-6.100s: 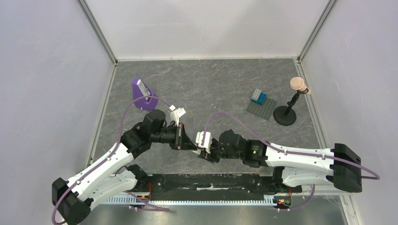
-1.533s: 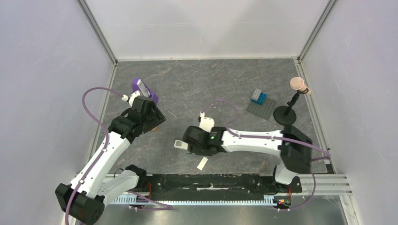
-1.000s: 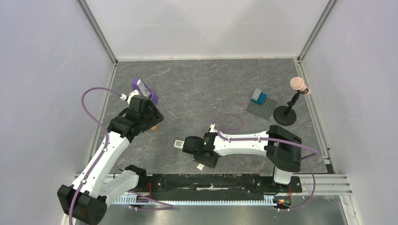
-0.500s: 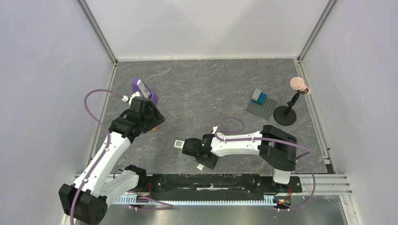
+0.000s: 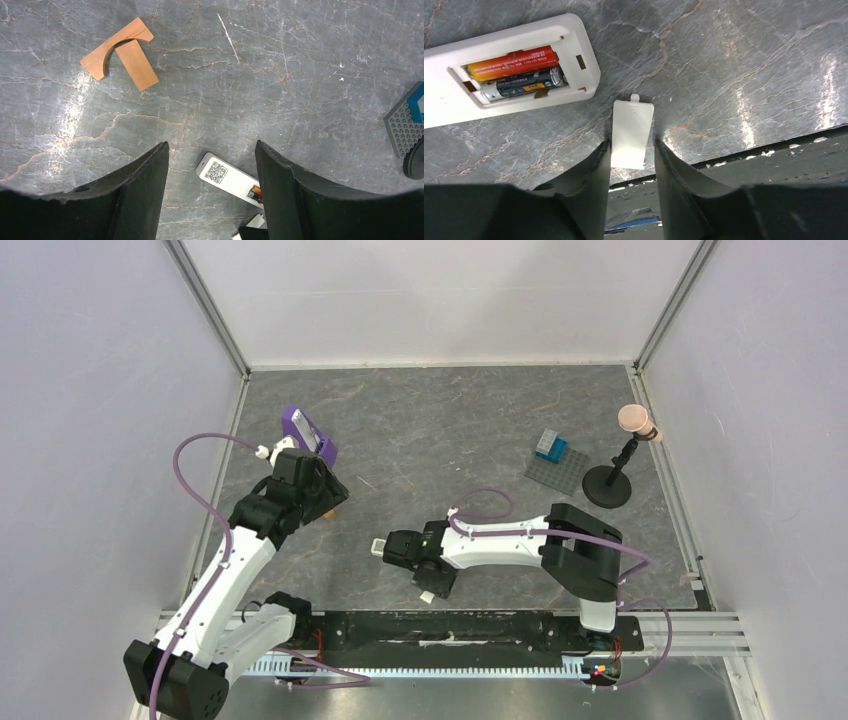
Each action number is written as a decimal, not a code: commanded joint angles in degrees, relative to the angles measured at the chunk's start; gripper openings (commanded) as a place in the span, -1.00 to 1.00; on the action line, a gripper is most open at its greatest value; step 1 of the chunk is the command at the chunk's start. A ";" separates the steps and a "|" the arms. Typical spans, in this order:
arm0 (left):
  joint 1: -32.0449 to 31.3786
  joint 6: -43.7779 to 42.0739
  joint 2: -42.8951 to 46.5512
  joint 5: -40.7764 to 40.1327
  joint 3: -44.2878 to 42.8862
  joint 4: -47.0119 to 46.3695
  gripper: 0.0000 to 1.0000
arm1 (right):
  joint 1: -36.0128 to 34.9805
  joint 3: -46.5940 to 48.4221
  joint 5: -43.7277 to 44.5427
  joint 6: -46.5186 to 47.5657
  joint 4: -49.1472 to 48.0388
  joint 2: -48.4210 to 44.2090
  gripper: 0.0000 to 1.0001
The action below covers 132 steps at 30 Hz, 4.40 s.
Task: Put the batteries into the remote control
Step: Pick up the battery cover at the center of the board, then adjust the battery cover.
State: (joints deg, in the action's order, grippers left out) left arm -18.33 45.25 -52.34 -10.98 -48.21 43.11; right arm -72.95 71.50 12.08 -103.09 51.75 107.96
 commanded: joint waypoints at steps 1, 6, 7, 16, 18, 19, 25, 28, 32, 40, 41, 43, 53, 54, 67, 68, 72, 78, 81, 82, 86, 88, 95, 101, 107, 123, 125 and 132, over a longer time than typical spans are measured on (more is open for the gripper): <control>0.50 -1.92 0.83 -1.76 0.30 -1.94 0.40 | -0.03 -0.79 -1.30 -0.25 1.60 2.36 -0.28; 0.57 -1.74 1.23 -1.25 0.57 -1.96 0.39 | 0.45 -0.69 -0.11 0.62 1.64 2.19 -0.43; 0.57 -1.75 1.32 -1.03 0.63 -1.95 0.39 | 0.61 -0.49 0.56 0.92 1.66 2.17 -0.45; 0.58 -3.08 2.18 8.23 2.20 -3.40 0.37 | 0.96 0.08 8.18 2.72 2.75 -1.21 -0.42; 0.57 -3.46 2.20 12.62 3.27 -4.87 0.36 | 0.96 -0.10 9.58 2.72 3.42 -2.40 -0.42; 0.58 -3.66 2.10 14.53 3.98 -5.79 0.36 | 0.90 -0.34 10.32 2.63 3.69 -3.08 -0.42; 0.48 -4.45 -0.03 23.63 6.87 -9.61 0.34 | 0.96 -1.60 14.82 3.02 4.50 -7.73 -0.42; 0.34 -4.46 -1.88 27.72 7.95 -11.97 0.33 | 0.97 -2.15 18.11 4.65 4.22 -10.04 -0.40; -1.08 -4.44 -4.51 33.04 9.39 -16.45 0.33 | 0.93 -3.25 22.65 9.87 2.68 -12.63 -0.38; -8.63 -4.24 -10.42 37.31 9.93 -25.57 0.33 | 1.14 -8.63 27.03 34.97 -10.12 -19.40 -0.46; -9.59 -4.31 -11.33 37.59 9.68 -26.21 0.33 | 1.14 -9.65 26.71 39.37 -12.18 -20.69 -0.48; -10.69 -4.45 -13.57 38.41 9.07 -27.15 0.33 | 1.14 -12.73 25.73 46.28 -16.82 -23.38 -0.52; -12.07 -2.10 -17.41 40.28 9.42 -32.63 0.32 | 1.30 -25.18 14.57 68.85 -33.05 -35.90 -0.56; -12.25 -1.61 -17.57 40.65 9.69 -33.42 0.32 | 1.40 -26.61 12.87 70.80 -35.32 -37.17 -0.55; -15.68 -0.62 -17.94 48.12 13.61 -42.57 0.31 | 2.30 -27.63 -0.28 85.96 -39.18 -38.27 -0.57; -15.82 -0.48 -17.51 48.65 14.19 -42.84 0.31 | 2.37 -27.48 -0.48 86.34 -39.08 -38.27 -0.56; -16.11 -0.60 -16.80 51.01 15.90 -44.83 0.30 | 2.76 -26.69 -1.36 87.46 -38.78 -38.03 -0.55; -16.21 0.25 -15.05 53.02 17.79 -46.35 0.25 | 3.60 -25.81 -4.46 87.54 -38.75 -37.12 -0.55; -16.37 0.61 -14.41 53.54 18.02 -46.56 0.25 | 3.88 -25.45 -5.69 87.72 -38.89 -36.47 -0.55; -16.39 0.62 -14.32 53.65 18.06 -46.62 0.24 | 3.95 -25.37 -5.94 87.81 -38.98 -36.40 -0.55; -17.08 0.60 -14.76 54.05 18.17 -46.72 0.13 | 4.38 -24.93 -6.52 88.10 -39.42 -36.23 -0.56; -17.40 0.62 -15.31 53.66 17.93 -46.17 0.08 | 4.57 -24.77 -6.86 88.02 -39.62 -36.22 -0.56; -18.10 0.23 -16.78 52.82 17.01 -44.96 -0.15 | 5.24 -24.15 -8.17 88.16 -39.71 -36.15 -0.55; -18.59 0.45 -16.76 52.92 16.27 -44.89 -0.57 | 6.12 -23.67 -8.83 87.53 -39.70 -35.52 -0.48; -18.59 1.52 -15.43 52.05 16.22 -44.96 -0.96 | 6.59 -23.00 -8.74 84.65 -38.43 -36.43 0.01; -18.60 16.97 4.78 40.35 18.15 -47.60 -0.96 | 11.34 -51.66 -2.96 31.01 -76.14 -62.43 0.35; -18.59 18.75 6.41 39.62 18.15 -47.59 -0.96 | 11.31 -49.81 -2.91 31.72 -75.22 -62.01 0.34; -18.63 23.01 9.51 37.92 18.51 -47.86 -0.96 | 11.34 -50.76 -4.70 29.36 -84.38 -61.60 0.30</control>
State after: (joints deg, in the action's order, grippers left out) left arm -36.77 63.44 -44.34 29.30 -30.17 -2.74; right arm -61.65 19.97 6.83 -69.52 -22.31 46.65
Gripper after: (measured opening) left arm 0.042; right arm 0.651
